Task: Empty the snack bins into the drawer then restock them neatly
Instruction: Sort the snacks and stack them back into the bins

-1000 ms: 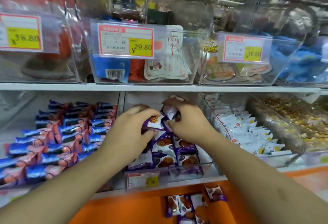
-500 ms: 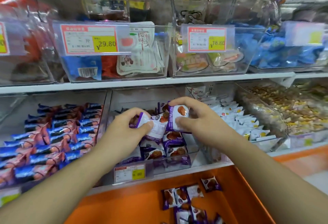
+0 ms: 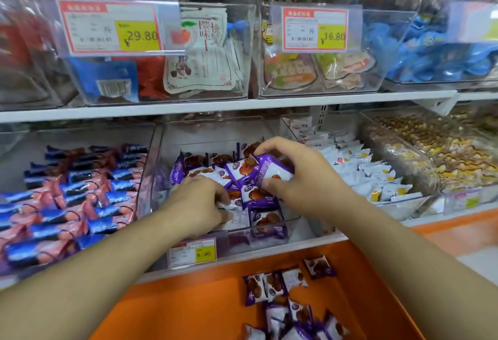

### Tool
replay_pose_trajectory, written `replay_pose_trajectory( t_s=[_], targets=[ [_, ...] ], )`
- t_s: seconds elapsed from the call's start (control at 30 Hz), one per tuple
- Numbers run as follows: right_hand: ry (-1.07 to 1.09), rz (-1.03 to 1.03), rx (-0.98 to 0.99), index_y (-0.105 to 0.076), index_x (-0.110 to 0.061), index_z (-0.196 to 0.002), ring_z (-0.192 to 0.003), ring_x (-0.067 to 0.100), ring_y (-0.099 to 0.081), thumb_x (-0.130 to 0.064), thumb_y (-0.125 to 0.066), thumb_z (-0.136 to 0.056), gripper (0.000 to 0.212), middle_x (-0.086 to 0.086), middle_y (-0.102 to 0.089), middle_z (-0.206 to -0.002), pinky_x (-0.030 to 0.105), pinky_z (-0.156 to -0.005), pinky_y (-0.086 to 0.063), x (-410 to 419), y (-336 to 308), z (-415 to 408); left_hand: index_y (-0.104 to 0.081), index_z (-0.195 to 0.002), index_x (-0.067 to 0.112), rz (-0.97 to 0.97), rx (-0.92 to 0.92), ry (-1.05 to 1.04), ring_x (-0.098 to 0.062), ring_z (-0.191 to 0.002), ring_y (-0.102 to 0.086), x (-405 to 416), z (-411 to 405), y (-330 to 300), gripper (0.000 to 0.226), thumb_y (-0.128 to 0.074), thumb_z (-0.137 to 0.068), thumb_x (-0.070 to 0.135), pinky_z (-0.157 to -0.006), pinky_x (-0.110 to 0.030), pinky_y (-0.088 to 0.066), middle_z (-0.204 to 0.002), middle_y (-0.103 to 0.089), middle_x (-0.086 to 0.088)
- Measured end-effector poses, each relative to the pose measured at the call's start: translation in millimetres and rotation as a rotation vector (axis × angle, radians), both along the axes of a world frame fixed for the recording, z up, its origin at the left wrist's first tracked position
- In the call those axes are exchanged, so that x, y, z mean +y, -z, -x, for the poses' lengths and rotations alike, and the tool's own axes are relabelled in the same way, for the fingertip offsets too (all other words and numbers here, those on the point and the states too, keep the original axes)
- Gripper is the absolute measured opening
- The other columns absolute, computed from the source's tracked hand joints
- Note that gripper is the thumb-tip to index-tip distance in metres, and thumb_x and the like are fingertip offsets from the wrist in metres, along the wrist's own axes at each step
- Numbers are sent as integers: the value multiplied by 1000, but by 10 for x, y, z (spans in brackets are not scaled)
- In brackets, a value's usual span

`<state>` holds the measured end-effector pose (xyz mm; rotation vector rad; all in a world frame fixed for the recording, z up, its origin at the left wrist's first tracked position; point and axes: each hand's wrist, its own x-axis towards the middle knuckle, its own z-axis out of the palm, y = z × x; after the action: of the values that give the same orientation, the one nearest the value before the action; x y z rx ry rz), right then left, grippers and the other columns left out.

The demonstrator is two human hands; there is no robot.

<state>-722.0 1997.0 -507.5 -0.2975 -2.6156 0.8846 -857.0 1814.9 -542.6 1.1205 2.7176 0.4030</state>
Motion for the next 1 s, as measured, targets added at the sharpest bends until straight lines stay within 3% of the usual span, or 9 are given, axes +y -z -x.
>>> replay_pose_trajectory(
  t_s=[0.1,0.17,0.23,0.33,0.4,0.5,0.57,0.77,1.0],
  targets=[
    [48,221,118,-64,-34,-102,-73,8,-63,-11,-82,-86,33,-8,-69,-86,33,-74,-55,-11,-12,2,-57,-132,46,-333,-61,59,-6,-111,-56,-18,-76,-110,57,-83,-82,41,-93,-31,-52,-117,-54,18],
    [82,356,130,-65,-27,-98,-65,9,-64,-11,-84,-86,28,-2,-70,-77,33,-70,-56,-49,-40,15,-50,-137,48,-553,-101,135,3,-111,-57,-27,-178,-213,70,-87,-77,44,-87,-18,-52,-121,-53,25],
    [113,422,94,-66,-24,-95,-63,13,-68,-17,-85,-86,23,2,-73,-74,39,-70,-59,-89,-47,38,-54,-133,45,-604,-83,190,5,-110,-57,-19,-256,-265,69,-89,-74,46,-84,-13,-49,-119,-57,26],
    [148,292,49,-68,-26,-96,-66,10,-67,-28,-82,-90,15,3,-74,-77,33,-68,-56,-95,-30,35,-65,-115,39,-537,19,192,3,-99,-61,27,-296,-262,45,-88,-77,45,-83,-20,-52,-105,-66,22],
    [151,84,33,-71,-26,-109,-85,4,-67,-27,-76,-94,16,-8,-75,-96,25,-82,-55,-61,-43,-8,-68,-111,37,-486,35,175,2,-93,-61,69,-286,-218,38,-86,-79,47,-81,-25,-53,-101,-68,20],
    [171,-195,-14,-68,-26,-126,-116,9,-58,-22,-67,-99,28,-9,-68,-123,15,-90,-36,0,-75,-65,-71,-108,38,-424,-13,147,1,-85,-60,170,-286,-117,34,-86,-79,48,-74,-25,-52,-94,-69,19],
    [186,-216,-49,-67,-23,-126,-120,14,-55,-19,-65,-98,28,-5,-66,-127,13,-86,-29,36,-47,-74,-72,-102,39,-366,-64,139,1,-84,-60,272,-287,-21,33,-89,-76,46,-74,-26,-53,-91,-68,19],
    [196,-201,-73,-68,-22,-123,-122,15,-56,-20,-67,-98,25,-4,-66,-128,21,-94,-37,121,64,-48,-76,-102,29,-219,-147,227,4,-78,-60,530,-204,134,34,-90,-75,47,-59,-9,-38,-84,-67,17],
    [192,-226,-88,-68,-22,-124,-123,13,-55,-19,-67,-98,27,-5,-64,-130,17,-96,-34,124,88,-38,-77,-110,37,-105,-223,287,3,-89,-65,426,-54,165,31,-88,-81,38,-83,-21,-57,-96,-72,18]
  ],
)
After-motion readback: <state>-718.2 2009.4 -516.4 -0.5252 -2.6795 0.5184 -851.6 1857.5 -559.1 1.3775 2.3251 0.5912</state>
